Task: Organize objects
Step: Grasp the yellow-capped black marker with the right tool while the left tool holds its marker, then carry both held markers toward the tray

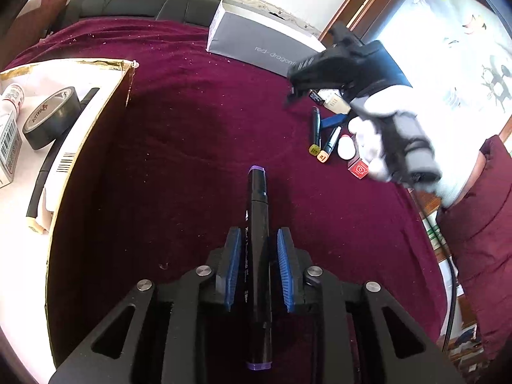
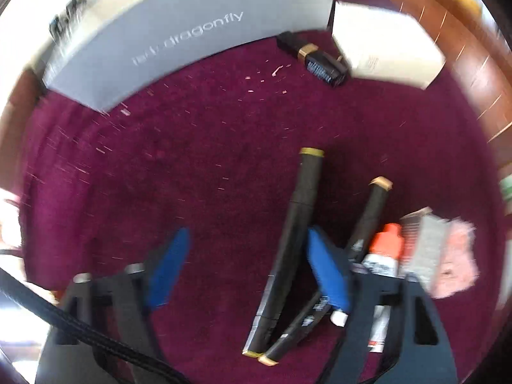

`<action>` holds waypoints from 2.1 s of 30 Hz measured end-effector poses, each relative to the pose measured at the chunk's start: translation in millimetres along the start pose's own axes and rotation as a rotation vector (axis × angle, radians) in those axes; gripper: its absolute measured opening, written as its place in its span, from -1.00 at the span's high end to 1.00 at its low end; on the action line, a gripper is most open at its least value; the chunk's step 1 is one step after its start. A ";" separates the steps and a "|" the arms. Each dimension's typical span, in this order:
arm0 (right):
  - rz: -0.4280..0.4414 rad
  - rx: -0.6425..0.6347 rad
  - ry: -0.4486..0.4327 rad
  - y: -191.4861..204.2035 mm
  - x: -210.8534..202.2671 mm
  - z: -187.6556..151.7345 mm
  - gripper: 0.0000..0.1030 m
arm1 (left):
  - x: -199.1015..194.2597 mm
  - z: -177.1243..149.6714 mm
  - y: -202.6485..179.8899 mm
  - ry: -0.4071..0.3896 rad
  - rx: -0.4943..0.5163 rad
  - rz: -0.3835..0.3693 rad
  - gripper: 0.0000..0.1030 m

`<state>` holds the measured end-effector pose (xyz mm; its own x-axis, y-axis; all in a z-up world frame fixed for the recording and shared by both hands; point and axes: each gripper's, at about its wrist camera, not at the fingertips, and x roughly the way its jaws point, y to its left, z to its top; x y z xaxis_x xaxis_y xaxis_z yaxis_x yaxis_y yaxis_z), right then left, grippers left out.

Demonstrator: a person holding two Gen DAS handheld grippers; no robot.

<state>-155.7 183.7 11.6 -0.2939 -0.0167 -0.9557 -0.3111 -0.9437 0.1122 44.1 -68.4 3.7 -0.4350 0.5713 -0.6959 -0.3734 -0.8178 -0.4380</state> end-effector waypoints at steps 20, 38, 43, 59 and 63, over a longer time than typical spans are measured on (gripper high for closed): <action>0.174 -0.247 0.032 -24.4 -55.7 -147.9 0.73 | 2.2 2.6 2.8 -0.001 -0.020 -0.006 0.60; 0.074 -0.363 -0.134 -6.0 -61.3 -200.0 0.76 | 18.4 -2.6 -47.9 0.038 0.214 0.212 0.79; 0.182 -0.303 -0.143 -16.7 -68.9 -202.5 0.76 | -5.4 -1.4 -40.7 -0.009 0.150 0.163 0.78; 0.480 -0.358 -0.309 26.7 -160.0 -227.4 0.75 | -157.4 4.8 11.4 -0.279 0.077 0.148 0.77; 0.581 -0.423 -0.258 71.0 -167.6 -232.5 0.75 | -178.0 8.9 46.5 -0.312 0.025 0.236 0.77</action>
<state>81.6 42.7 116.5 -0.5222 -0.5208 -0.6753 0.3155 -0.8537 0.4143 96.9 -207.5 112.3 -0.7381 0.3650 -0.5675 -0.2519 -0.9293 -0.2700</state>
